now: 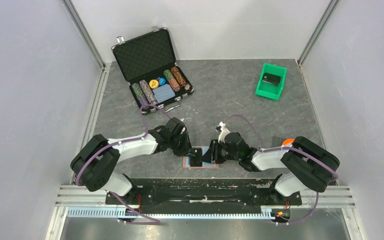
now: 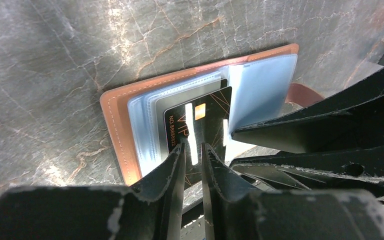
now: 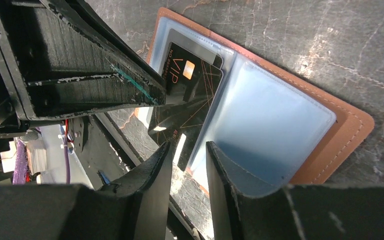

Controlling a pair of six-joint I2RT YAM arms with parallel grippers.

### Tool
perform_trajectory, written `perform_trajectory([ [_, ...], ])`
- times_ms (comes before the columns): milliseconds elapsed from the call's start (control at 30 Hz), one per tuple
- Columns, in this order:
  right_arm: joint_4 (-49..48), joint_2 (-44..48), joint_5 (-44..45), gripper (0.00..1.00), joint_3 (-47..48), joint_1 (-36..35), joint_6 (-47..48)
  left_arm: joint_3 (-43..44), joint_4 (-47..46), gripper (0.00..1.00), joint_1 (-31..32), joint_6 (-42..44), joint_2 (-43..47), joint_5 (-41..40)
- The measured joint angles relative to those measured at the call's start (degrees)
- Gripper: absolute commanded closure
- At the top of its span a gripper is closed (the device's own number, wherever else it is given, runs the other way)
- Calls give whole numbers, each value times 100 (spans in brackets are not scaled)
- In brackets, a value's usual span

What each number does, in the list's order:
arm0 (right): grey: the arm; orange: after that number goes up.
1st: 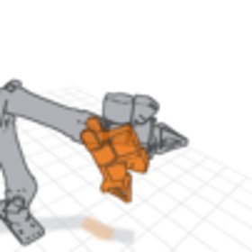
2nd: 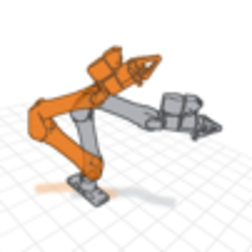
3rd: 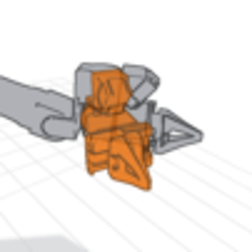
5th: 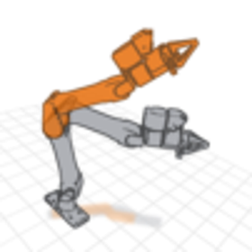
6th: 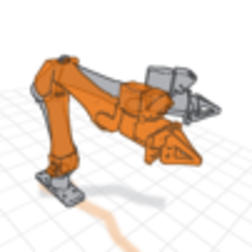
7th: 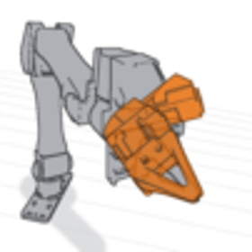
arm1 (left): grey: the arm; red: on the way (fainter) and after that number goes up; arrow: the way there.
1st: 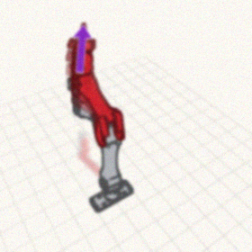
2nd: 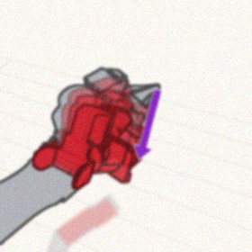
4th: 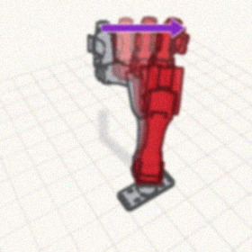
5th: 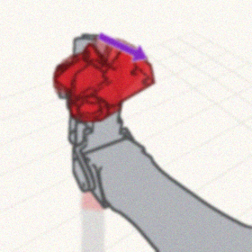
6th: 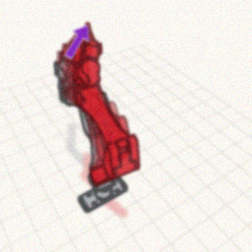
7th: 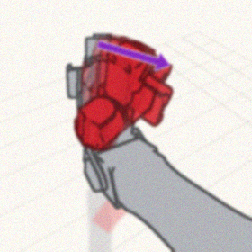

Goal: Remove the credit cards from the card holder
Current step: Remove the credit card from the card holder.

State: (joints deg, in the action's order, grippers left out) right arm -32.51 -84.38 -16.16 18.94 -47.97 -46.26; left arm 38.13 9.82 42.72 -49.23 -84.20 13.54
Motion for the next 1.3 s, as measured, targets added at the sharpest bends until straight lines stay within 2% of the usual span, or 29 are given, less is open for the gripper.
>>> perform_trajectory([
  [633, -702, -531, -4, 71, 33, -20, -520, -350, -636, 78, 0, -7, -2, 356],
  [900, -1058, -610, 13, 74, -133, -7, -695, -382, -684, 75, 0, -11, 17, 400],
  [1100, -1001, -533, 17, 71, -155, -2, -691, -278, 11, 75, 0, -2, 341, 142],
  [1300, -852, -448, 46, 69, -153, -2, -629, 52, 708, 84, -2, 55, 597, -317],
])
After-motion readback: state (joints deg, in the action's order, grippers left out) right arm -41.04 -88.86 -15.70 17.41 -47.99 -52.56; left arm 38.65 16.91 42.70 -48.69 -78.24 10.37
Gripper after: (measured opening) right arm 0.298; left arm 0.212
